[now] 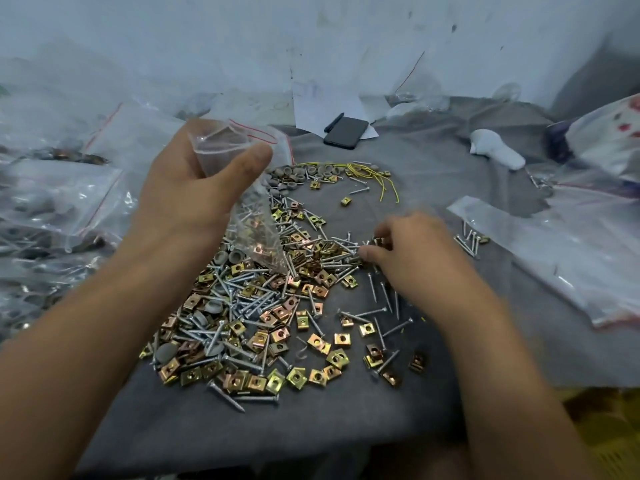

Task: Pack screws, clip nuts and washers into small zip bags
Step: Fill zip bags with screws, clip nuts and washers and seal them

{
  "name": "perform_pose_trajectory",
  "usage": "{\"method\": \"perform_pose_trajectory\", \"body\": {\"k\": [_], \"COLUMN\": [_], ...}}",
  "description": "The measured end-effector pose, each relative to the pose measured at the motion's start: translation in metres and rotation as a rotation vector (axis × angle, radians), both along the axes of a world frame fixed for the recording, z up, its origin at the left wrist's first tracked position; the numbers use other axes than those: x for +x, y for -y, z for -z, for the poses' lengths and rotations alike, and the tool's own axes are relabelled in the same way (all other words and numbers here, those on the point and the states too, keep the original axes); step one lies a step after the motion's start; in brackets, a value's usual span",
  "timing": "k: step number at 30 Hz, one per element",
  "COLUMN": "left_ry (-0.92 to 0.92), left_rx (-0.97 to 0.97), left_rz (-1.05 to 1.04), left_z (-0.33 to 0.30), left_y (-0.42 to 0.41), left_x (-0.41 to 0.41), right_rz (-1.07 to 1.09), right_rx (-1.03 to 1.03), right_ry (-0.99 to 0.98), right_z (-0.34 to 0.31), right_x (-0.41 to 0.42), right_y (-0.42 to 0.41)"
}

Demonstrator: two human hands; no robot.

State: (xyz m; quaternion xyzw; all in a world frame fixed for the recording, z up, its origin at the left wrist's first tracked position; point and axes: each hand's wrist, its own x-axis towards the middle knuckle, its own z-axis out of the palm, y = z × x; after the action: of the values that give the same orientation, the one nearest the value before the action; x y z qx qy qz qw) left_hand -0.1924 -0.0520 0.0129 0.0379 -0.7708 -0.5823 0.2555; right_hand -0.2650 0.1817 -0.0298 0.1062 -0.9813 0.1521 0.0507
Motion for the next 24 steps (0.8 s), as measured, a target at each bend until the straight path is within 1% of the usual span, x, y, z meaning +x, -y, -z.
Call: {"method": "perform_pose_trajectory", "body": {"k": [2, 7, 12, 17, 19, 24], "left_ry": [0.012, 0.007, -0.014, -0.028, -0.021, -0.006], "left_rx": [-0.017, -0.051, -0.043, -0.04, -0.036, -0.042], "left_rz": [-0.001, -0.004, 0.01, 0.017, 0.014, -0.006], "left_z": [0.002, 0.005, 0.006, 0.006, 0.005, 0.003], "left_y": [0.001, 0.003, 0.004, 0.004, 0.004, 0.004], "left_x": [-0.002, -0.004, -0.006, -0.006, -0.005, -0.004], "right_rz": [-0.012, -0.08, -0.205, -0.167, -0.169, -0.158], "right_rx": [0.021, -0.139, -0.095, -0.173, -0.171, -0.226], "right_ry": [0.057, 0.092, 0.094, 0.052, 0.032, 0.037], "right_z": [-0.001, -0.003, -0.001, 0.004, 0.006, 0.007], "right_x": [-0.001, 0.0, -0.003, -0.007, -0.008, -0.009], "right_y": [0.005, 0.002, -0.004, 0.0, 0.001, -0.004]}}
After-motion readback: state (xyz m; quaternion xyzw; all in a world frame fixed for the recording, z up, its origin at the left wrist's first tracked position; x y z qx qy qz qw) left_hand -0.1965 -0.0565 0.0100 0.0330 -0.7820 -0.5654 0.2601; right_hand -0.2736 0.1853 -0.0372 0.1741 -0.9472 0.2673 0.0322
